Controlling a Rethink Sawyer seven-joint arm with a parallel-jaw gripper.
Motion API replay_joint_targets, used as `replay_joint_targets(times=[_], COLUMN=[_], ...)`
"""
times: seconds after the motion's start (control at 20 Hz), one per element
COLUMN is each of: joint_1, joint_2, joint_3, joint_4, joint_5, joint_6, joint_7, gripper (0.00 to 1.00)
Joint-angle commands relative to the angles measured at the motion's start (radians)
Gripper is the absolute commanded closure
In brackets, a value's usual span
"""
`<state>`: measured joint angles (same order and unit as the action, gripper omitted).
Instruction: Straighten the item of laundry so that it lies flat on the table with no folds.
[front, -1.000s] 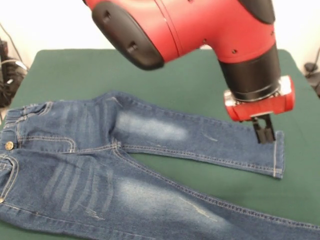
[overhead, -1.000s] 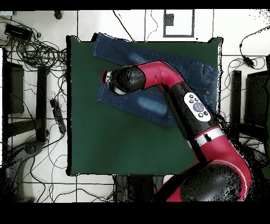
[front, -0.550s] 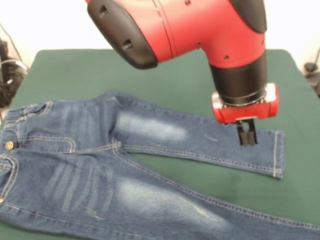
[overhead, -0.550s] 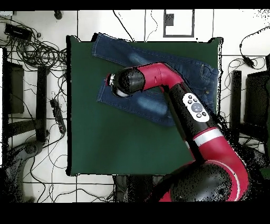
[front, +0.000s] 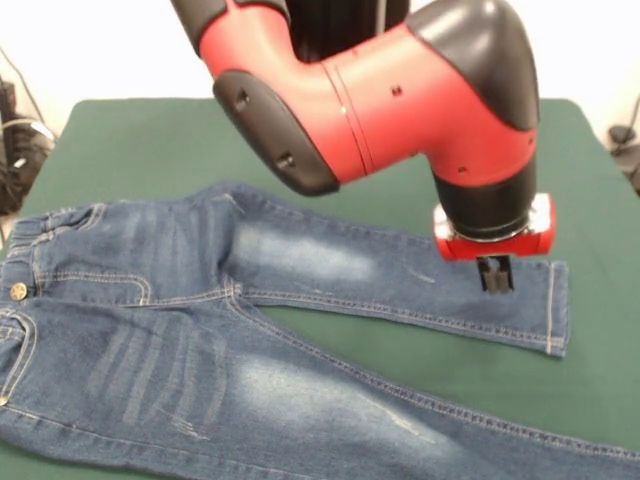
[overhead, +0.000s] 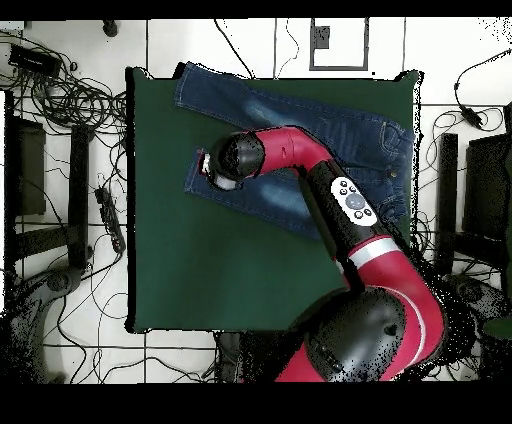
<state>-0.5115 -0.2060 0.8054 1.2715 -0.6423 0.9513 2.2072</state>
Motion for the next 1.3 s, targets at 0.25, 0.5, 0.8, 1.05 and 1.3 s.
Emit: replay_joint_targets(times=[0.25,0.5,0.8,1.05,1.3], joint_1=[0.088,0.128,0.154,0.139,0.099], joint_2=[0.152,0.215,0.259,0.273,0.265], joint_3=[-0.112,-0.136,-0.158,-0.149,-0.141], joint_4=[-0.102,-0.203,-0.261,-0.237,-0.152], joint_5=[-0.005,-0.024,-0.081,-0.167,-0.285], joint_6=[0.176,0.218,0.189,-0.047,-0.371], joint_7=[-0.202,-0.208,-0.210,-0.223,-0.242], gripper=[1.00,1.00,1.00,1.00,1.00])
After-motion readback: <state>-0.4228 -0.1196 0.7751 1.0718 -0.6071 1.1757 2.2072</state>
